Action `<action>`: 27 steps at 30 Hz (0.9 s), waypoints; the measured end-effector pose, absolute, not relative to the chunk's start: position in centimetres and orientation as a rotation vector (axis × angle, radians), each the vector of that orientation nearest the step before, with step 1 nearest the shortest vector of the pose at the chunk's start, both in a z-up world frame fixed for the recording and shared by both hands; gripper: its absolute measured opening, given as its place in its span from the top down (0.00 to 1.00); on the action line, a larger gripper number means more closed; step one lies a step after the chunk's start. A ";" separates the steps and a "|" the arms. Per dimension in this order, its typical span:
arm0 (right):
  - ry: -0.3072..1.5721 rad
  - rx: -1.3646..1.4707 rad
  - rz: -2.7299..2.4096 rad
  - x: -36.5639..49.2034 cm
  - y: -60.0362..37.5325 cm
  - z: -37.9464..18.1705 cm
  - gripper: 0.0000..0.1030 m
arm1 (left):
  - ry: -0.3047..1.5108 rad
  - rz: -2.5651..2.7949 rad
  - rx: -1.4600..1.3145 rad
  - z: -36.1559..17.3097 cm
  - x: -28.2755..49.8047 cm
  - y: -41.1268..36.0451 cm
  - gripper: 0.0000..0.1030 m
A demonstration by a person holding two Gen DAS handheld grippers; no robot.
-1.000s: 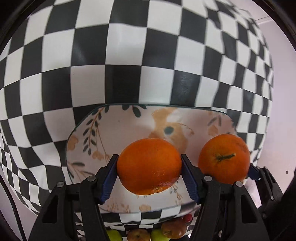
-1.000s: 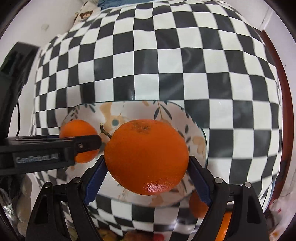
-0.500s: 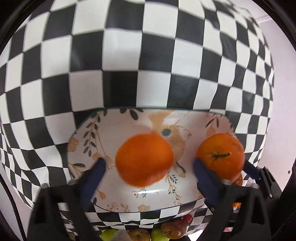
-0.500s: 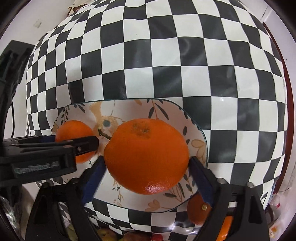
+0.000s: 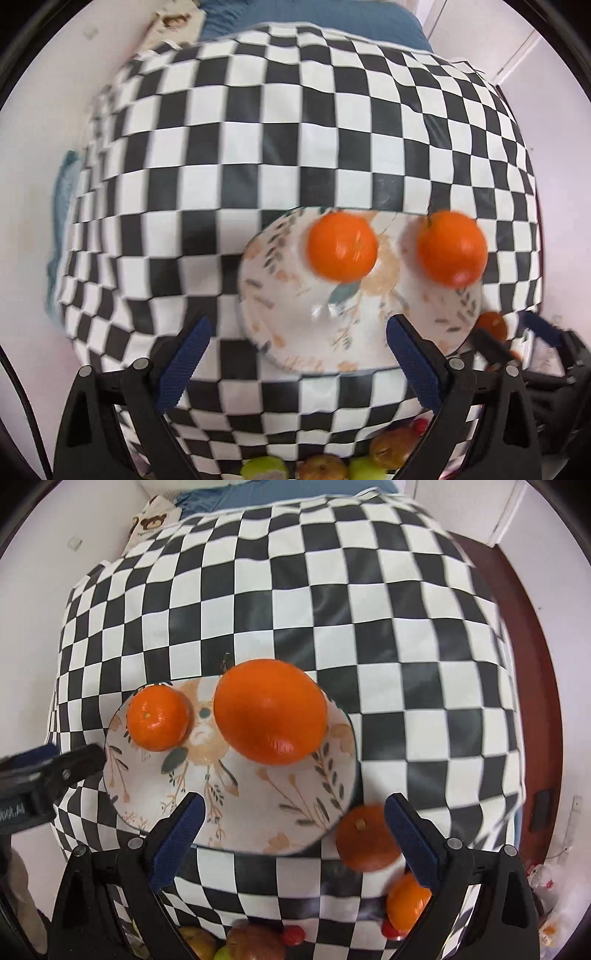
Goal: Organize fruits
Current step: 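Place the tangerine on the floral plate while the right tool places the large orange beside it, then lift both tools away from the plate toward the remaining fruits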
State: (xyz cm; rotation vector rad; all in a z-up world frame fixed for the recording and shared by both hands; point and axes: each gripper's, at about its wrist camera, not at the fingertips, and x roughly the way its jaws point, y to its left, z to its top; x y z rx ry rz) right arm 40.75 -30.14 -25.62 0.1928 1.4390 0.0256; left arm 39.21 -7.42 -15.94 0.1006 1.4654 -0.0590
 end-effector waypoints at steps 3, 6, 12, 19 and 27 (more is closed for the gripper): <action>1.394 0.177 0.000 38.7 -29.7 -23.9 0.03 | 1.400 -0.037 0.141 -14.5 36.6 -7.2 0.05; 1.360 0.181 -0.001 36.2 -29.1 -22.1 0.03 | 1.353 -0.039 0.150 -13.8 33.8 -7.7 0.05; 1.276 0.144 -0.014 32.6 -26.6 -17.6 0.03 | 1.275 -0.041 0.137 -12.4 29.8 -6.4 0.05; 1.188 0.134 -0.029 28.8 -25.8 -12.9 0.03 | 1.201 -0.075 0.100 -9.4 26.7 -5.8 0.05; 1.136 0.150 -0.029 25.5 -24.9 -9.8 0.03 | 1.149 -0.101 0.088 -7.0 24.2 -5.0 0.05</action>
